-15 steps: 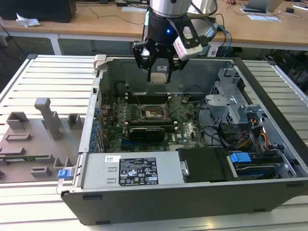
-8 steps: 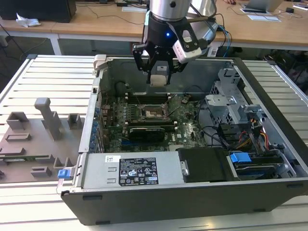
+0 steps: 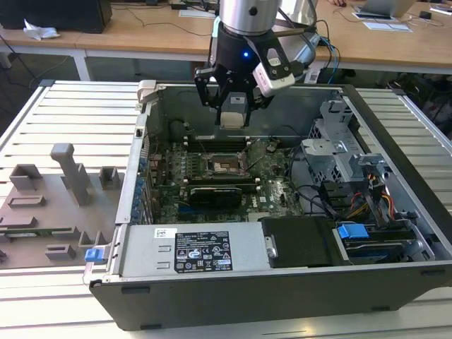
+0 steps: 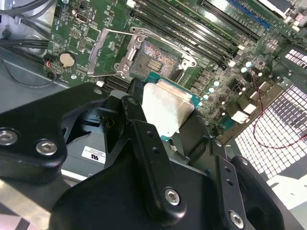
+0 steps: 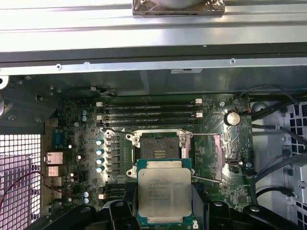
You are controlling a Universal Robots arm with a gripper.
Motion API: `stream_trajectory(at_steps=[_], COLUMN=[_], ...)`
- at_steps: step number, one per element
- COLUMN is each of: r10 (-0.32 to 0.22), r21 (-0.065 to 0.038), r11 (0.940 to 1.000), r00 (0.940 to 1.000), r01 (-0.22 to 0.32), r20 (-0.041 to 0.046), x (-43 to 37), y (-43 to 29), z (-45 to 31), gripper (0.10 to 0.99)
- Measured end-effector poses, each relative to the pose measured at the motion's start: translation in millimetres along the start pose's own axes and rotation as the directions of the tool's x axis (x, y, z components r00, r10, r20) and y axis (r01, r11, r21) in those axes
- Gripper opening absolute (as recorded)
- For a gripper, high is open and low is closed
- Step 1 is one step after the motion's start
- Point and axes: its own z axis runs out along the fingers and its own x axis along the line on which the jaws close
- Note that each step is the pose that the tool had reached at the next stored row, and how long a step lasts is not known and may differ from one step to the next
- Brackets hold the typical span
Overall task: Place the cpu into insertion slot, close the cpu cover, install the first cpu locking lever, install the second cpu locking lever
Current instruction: 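Place the cpu into insertion slot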
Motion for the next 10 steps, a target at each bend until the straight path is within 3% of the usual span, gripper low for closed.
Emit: stream_trajectory(at_steps=[10], r10=[0.000], r21=[0.002], r11=[1.0000], r00=[1.0000], r01=[0.000], r20=[0.0000], x=[-0.1], y=[-0.7], z=[7.6], gripper=[0.545])
